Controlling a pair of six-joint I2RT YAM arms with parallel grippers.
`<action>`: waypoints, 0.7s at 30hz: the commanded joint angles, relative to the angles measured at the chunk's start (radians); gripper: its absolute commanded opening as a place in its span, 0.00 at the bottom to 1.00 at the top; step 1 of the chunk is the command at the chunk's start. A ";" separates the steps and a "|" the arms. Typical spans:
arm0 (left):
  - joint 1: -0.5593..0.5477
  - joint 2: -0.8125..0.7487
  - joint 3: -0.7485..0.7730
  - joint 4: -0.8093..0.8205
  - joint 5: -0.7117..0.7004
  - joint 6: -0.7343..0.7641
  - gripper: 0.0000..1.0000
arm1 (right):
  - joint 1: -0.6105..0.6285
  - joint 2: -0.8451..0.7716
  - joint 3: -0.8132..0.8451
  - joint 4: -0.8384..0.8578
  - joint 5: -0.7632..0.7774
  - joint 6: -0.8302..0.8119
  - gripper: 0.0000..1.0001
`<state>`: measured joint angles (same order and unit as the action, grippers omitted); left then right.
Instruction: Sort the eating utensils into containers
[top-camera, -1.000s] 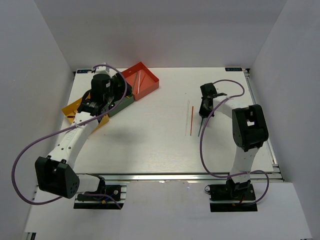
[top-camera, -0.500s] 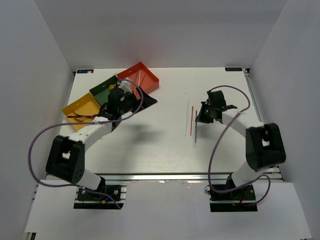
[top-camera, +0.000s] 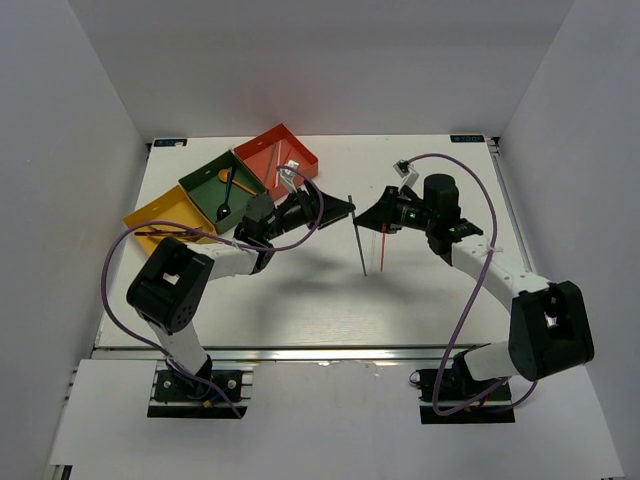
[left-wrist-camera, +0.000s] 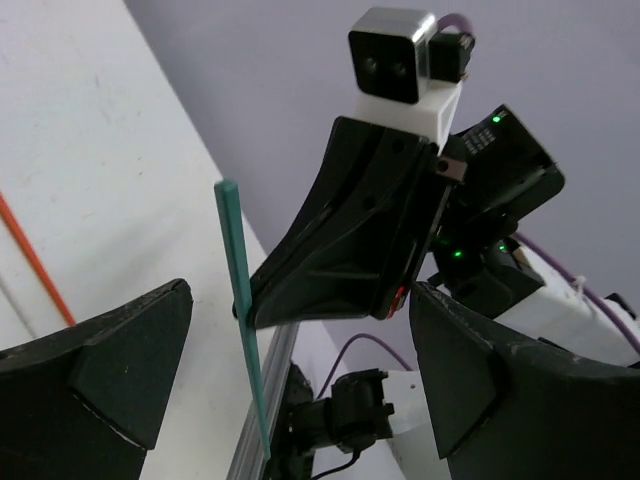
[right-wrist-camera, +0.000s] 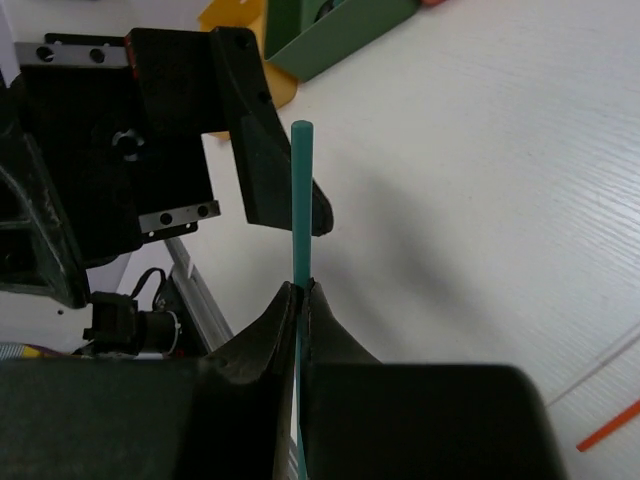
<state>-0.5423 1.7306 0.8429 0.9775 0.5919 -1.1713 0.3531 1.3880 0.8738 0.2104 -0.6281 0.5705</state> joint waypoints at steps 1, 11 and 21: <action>0.005 0.004 -0.007 0.138 0.016 -0.059 0.98 | 0.015 -0.032 0.008 0.080 -0.073 0.029 0.00; 0.005 0.007 0.035 -0.034 -0.009 0.071 0.40 | 0.072 0.002 0.039 0.078 -0.071 0.037 0.00; 0.016 -0.051 0.249 -0.774 -0.238 0.470 0.00 | 0.067 0.003 0.047 0.014 0.063 0.031 0.57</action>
<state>-0.5430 1.7348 0.9703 0.6235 0.5171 -0.9329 0.4255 1.4166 0.8799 0.2295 -0.6186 0.6094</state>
